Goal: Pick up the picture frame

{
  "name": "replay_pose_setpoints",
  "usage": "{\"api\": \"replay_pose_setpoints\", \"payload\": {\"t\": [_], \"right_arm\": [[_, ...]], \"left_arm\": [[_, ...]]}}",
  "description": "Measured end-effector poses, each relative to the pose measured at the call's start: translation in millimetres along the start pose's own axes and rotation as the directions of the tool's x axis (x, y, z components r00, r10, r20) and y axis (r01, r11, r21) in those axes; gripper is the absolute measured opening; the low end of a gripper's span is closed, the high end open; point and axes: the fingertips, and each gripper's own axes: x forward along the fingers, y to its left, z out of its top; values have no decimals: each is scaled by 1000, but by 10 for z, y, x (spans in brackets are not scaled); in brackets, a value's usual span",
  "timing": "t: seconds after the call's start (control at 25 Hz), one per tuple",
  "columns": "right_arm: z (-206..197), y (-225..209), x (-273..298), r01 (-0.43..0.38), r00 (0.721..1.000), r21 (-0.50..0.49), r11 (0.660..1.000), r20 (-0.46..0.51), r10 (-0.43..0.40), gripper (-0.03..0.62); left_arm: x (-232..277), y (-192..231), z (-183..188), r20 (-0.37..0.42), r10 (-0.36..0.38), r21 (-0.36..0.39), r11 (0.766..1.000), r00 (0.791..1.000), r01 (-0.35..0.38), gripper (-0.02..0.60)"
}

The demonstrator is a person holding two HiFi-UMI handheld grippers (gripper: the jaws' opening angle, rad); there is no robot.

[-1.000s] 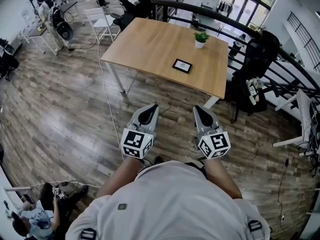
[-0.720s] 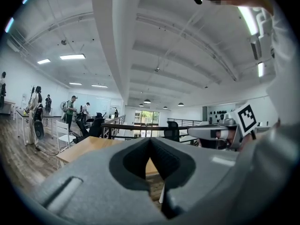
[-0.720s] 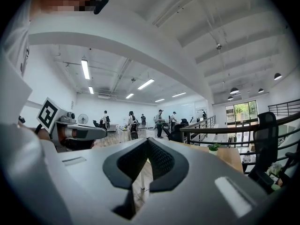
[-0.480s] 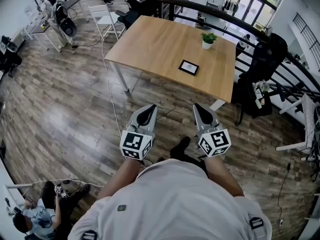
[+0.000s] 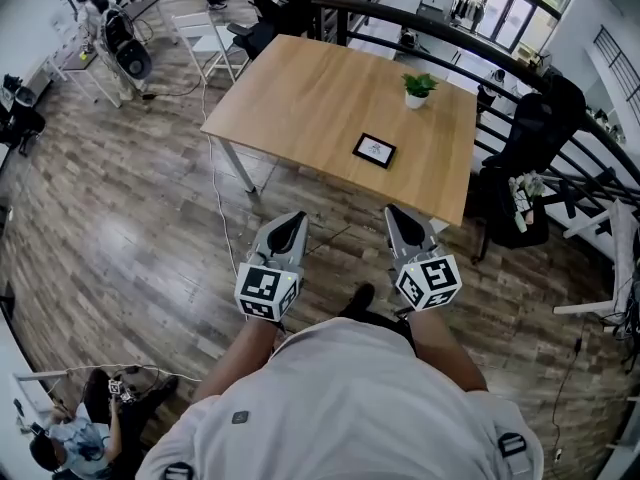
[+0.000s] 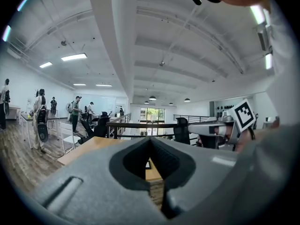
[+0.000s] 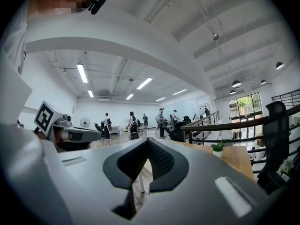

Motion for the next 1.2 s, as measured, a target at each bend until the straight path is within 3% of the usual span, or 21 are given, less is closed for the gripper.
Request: {"api": "replay_pose_setpoints", "payload": {"t": [0.32,0.64,1.2], "right_arm": [[15,-834,265,24,1000,23,999,-5,-24,9],[87,-1398,365,28,1000,27,999,-6,-28,9],[64,-2109,546,175,984,53,983,-19,-175,9]], "left_arm": [[979,-81,90,-16,-46,6,999,999,47,5],[1739,-288,193,-29,-95,28,995,995,96,5],[2587,-235,159,-60,-224,13,974,973,225,5]]}}
